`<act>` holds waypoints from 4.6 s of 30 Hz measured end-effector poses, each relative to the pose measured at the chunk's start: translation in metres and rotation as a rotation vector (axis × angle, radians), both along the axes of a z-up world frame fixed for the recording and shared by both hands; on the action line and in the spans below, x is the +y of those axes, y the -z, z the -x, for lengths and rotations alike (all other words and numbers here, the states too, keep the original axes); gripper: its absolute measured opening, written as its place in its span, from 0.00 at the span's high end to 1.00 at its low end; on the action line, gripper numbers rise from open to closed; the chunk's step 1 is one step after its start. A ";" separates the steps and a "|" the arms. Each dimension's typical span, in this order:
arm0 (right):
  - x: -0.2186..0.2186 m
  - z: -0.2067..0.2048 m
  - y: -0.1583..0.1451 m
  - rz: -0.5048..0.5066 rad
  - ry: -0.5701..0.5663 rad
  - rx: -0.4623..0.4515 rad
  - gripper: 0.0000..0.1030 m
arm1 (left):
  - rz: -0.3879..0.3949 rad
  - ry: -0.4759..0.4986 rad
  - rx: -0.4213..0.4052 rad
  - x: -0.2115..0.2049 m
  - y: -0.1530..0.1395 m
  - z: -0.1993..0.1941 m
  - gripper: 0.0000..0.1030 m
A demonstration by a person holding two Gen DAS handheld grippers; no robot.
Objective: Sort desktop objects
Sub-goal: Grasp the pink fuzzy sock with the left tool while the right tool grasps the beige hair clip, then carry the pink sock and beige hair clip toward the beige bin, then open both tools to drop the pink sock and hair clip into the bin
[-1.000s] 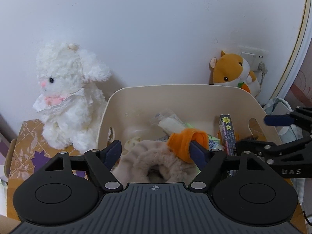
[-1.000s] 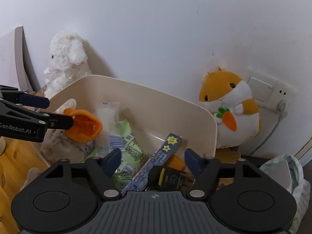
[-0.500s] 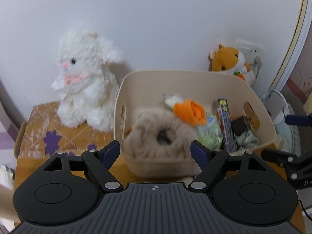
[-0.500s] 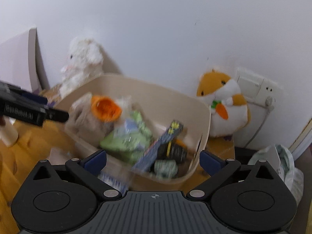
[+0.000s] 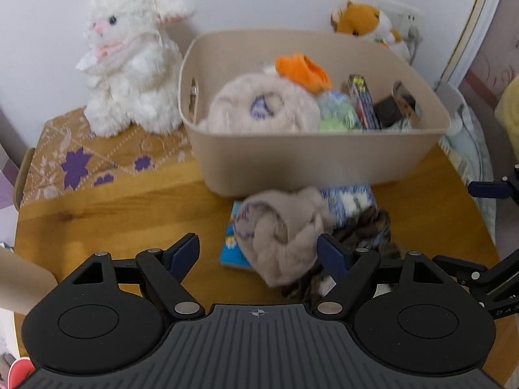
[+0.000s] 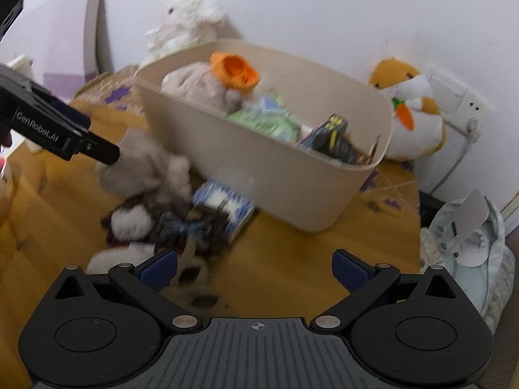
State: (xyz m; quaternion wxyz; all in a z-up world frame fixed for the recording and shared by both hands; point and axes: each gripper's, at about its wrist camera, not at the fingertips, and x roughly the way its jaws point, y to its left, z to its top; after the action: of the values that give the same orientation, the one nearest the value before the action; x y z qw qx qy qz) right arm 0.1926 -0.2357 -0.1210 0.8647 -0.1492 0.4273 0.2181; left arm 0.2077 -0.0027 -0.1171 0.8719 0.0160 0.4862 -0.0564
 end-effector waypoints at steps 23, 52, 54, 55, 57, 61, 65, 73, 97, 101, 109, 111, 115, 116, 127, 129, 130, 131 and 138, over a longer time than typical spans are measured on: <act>0.031 0.001 0.044 0.055 -0.204 0.088 0.01 | 0.143 -0.088 0.053 -0.008 0.031 -0.037 0.22; 0.010 0.027 0.023 0.010 -0.232 0.153 0.50 | 0.207 -0.121 0.042 0.009 0.033 -0.009 0.59; 0.005 0.031 0.018 0.007 -0.217 0.141 0.50 | 0.206 -0.122 0.039 0.011 0.031 -0.002 0.59; 0.003 0.030 0.014 0.006 -0.210 0.134 0.50 | 0.204 -0.123 0.036 0.012 0.029 0.001 0.59; -0.001 0.026 0.007 0.002 -0.196 0.123 0.50 | 0.204 -0.130 0.028 0.015 0.026 0.007 0.59; -0.007 0.028 -0.005 -0.005 -0.175 0.088 0.50 | 0.214 -0.147 0.008 0.023 0.017 0.019 0.59; -0.023 0.020 -0.019 -0.008 -0.156 0.046 0.50 | 0.219 -0.160 -0.020 0.034 0.006 0.027 0.59; -0.052 -0.005 -0.056 -0.012 -0.101 -0.055 0.50 | 0.201 -0.175 -0.114 0.053 -0.027 0.027 0.59; -0.020 -0.128 -0.089 -0.071 0.042 -0.200 0.50 | 0.227 -0.180 -0.292 0.028 -0.086 -0.068 0.59; -0.006 -0.140 -0.072 -0.078 0.060 -0.161 0.50 | 0.212 -0.168 -0.254 0.013 -0.066 -0.080 0.59; 0.016 -0.153 -0.048 -0.040 0.036 -0.115 0.50 | 0.225 -0.173 -0.224 0.010 -0.044 -0.096 0.57; 0.019 -0.155 -0.044 -0.028 0.025 -0.104 0.50 | 0.213 -0.180 -0.215 0.010 -0.042 -0.097 0.49; 0.024 -0.148 -0.042 -0.014 0.003 -0.135 0.39 | 0.178 -0.194 -0.216 0.013 -0.041 -0.095 0.35; 0.024 -0.147 -0.043 -0.016 -0.003 -0.138 0.37 | 0.176 -0.190 -0.217 0.014 -0.042 -0.095 0.33; 0.029 -0.112 -0.061 -0.008 -0.068 -0.205 0.11 | 0.116 -0.225 -0.279 0.023 -0.052 -0.075 0.25; 0.028 -0.105 -0.064 -0.005 -0.066 -0.217 0.08 | 0.103 -0.226 -0.283 0.023 -0.053 -0.072 0.25; 0.027 -0.103 -0.065 -0.003 -0.066 -0.219 0.08 | 0.099 -0.226 -0.281 0.023 -0.053 -0.071 0.25; 0.027 -0.100 -0.066 -0.004 -0.064 -0.221 0.08 | 0.098 -0.228 -0.281 0.023 -0.054 -0.069 0.25; 0.018 -0.078 -0.073 -0.010 -0.057 -0.231 0.07 | 0.078 -0.240 -0.300 0.025 -0.060 -0.055 0.25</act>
State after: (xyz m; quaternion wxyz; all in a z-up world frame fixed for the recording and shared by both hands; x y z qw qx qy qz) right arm 0.2703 -0.2176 -0.0484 0.9023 -0.1810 0.3191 0.2263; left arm 0.2629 0.0223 -0.0572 0.9351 -0.0677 0.3465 0.0319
